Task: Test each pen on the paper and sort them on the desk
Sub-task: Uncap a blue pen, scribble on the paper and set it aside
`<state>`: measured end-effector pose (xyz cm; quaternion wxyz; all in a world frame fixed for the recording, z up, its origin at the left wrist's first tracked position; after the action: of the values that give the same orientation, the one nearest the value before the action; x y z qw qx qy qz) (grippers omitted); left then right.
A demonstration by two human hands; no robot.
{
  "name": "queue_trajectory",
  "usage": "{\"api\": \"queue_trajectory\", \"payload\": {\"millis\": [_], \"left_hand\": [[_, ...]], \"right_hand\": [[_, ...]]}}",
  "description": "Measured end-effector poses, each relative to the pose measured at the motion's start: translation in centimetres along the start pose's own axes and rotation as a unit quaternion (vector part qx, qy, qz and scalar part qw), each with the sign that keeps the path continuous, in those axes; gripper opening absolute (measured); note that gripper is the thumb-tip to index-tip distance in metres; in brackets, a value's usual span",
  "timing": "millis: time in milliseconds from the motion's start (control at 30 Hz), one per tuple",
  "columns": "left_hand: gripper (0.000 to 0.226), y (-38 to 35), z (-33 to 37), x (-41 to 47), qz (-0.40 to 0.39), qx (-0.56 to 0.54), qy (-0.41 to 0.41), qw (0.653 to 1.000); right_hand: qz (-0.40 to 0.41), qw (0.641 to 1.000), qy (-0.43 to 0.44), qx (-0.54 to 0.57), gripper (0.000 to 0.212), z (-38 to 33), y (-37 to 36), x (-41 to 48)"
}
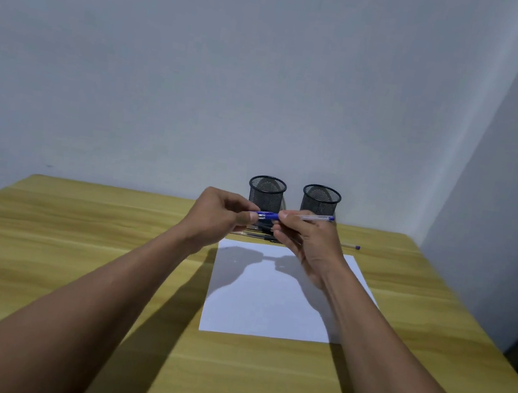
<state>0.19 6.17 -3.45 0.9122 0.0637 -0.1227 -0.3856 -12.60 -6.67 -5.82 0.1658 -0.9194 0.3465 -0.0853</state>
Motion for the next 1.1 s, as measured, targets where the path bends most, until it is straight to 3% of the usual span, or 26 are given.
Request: {"api": "queue_trajectory", "payload": {"millis": [300, 467, 600, 867, 1100], "left_hand": [[0.011, -0.5, -0.2, -0.5, 0.009, -0.043, 0.026, 0.999], [0.007, -0.4, 0.0, -0.5, -0.005, -0.038, 0.038, 0.999], [0.007, -0.2, 0.0, -0.3, 0.004, -0.045, 0.037, 0.998], [0.005, -2.0, 0.9, -0.2, 0.016, -0.013, 0.012, 1.0], [0.005, -4.5, 1.4, 0.7, 0.006, 0.013, 0.0, 1.0]], "right_hand": [[-0.009, 1.0, 0.017, 0.012, 0.005, -0.6, 0.1, -0.8], [-0.053, 0.997, -0.009, -0.06, 0.004, -1.3, 0.4, -0.9], [-0.023, 0.988, 0.039, -0.148, 0.003, -3.6, 2.3, -0.5], [-0.04, 0.895, 0.151, -0.418, 0.011, -6.3, 2.4, -0.3], [-0.032, 0.806, 0.201, -0.556, 0.01, -7.6, 3.4, -0.2]]}}
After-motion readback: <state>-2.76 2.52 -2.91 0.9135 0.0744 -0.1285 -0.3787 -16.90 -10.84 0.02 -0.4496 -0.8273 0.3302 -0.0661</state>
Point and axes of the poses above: each hand's wrist, its own x-axis towards the middle knuckle, its own y-axis out of the back of the hand, z = x × y, the point moved 7 cm from there along x, towards the middle knuckle, and after that the axes turned 2 degrees about y, right-handed, at the moved point
